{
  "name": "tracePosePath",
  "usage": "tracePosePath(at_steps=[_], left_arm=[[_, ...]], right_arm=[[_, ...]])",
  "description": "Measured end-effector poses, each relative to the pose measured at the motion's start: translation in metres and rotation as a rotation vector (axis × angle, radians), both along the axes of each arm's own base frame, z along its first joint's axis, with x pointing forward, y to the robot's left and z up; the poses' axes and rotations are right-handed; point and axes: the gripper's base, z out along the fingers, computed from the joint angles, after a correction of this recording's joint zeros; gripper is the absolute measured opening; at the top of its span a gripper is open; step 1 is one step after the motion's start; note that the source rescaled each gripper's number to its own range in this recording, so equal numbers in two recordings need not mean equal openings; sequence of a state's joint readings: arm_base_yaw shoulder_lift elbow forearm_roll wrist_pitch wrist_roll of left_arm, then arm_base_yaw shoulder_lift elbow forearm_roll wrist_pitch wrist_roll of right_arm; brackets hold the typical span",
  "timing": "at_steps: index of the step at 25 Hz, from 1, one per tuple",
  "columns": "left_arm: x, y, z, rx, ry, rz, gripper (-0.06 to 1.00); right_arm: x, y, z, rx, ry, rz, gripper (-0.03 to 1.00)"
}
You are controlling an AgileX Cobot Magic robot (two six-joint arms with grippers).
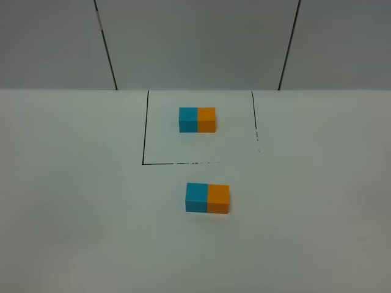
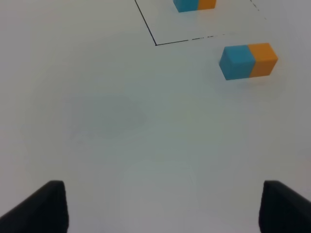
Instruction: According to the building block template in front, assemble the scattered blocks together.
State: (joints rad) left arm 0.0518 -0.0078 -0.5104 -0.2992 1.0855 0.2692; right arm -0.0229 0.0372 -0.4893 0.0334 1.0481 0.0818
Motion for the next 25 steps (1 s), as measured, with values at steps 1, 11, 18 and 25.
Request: tracePosePath(at_steps=[1,11,18,25], left_arm=[[0.0000,0.0000,0.0000,0.000,0.000,0.000,0.68],[0.0000,0.0000,0.0000,0.001,0.000,-0.001,0.68],[0.0000,0.0000,0.0000,0.001,0.000,-0.001,0.68],[0.0000,0.0000,0.0000,0.001,0.000,-0.001,0.68]], right_arm=[[-0.0017,0.0000,0.0000,0.000,-0.011,0.000,0.92],[-0.0066,0.0002,0.0000,-0.001,-0.044,0.000,0.85],[-0.0066,0.0002,0.0000,0.000,-0.044,0.001,0.85],[-0.0066,0.0004,0.0000,0.001,-0.044,0.001,0.84]])
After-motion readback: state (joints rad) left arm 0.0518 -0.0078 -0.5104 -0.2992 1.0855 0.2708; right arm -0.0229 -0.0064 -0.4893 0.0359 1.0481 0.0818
